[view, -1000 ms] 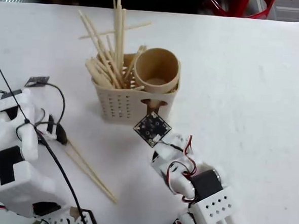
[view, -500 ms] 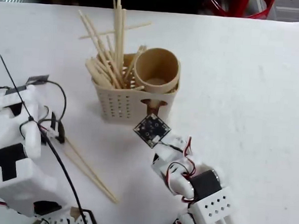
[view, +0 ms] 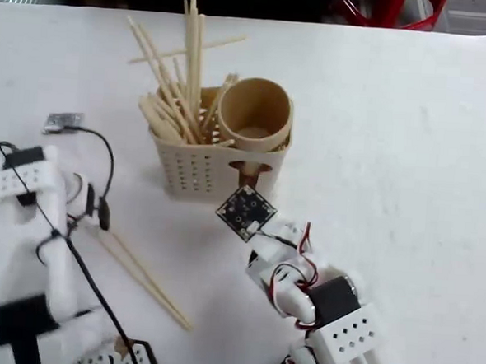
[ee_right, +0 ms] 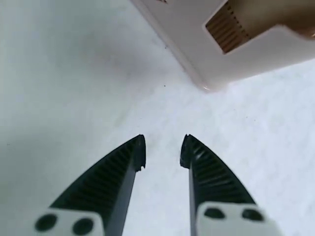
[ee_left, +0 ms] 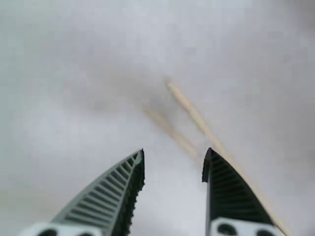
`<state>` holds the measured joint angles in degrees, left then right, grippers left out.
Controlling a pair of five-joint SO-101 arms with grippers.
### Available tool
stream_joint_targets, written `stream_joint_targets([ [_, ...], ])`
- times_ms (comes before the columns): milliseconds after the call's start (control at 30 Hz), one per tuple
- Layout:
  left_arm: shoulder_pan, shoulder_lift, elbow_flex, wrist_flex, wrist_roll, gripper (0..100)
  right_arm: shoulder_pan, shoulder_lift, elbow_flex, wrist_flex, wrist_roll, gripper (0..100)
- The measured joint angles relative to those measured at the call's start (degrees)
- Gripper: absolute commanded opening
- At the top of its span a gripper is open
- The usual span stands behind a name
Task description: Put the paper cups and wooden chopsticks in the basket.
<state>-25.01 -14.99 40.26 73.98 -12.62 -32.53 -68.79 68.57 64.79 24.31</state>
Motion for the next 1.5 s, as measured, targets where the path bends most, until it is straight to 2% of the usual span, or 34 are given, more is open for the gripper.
stream_joint_targets([
  [133,4.0,-4.0,4.6,0.4,0.8,29,0.0,0.0,0.0,0.0,0.0,12.8],
  [367,4.1,3.1,4.6,-1.6,1.3,27,0.0,0.1,0.3,0.0,0.0,12.8],
  [567,4.0,13.1,4.6,-6.8,1.5,27,0.0,0.0,0.3,0.0,0.0,12.8],
  [800,4.1,15.7,3.2,-8.4,4.0,14,0.0,0.0,0.3,0.0,0.0,12.8],
  [1100,4.3,16.2,1.6,-10.4,4.5,4,0.0,0.0,0.3,0.0,0.0,12.7],
  [1200,4.0,16.5,-2.2,-11.0,4.6,4,0.0,0.0,0.3,0.0,0.0,12.7],
  [1433,0.4,16.9,-20.5,-12.9,4.3,4,0.1,0.0,0.3,0.0,0.0,12.7],
  [1500,-0.3,17.0,-24.5,-12.9,2.2,4,-0.1,0.0,0.5,0.0,0.0,12.7],
])
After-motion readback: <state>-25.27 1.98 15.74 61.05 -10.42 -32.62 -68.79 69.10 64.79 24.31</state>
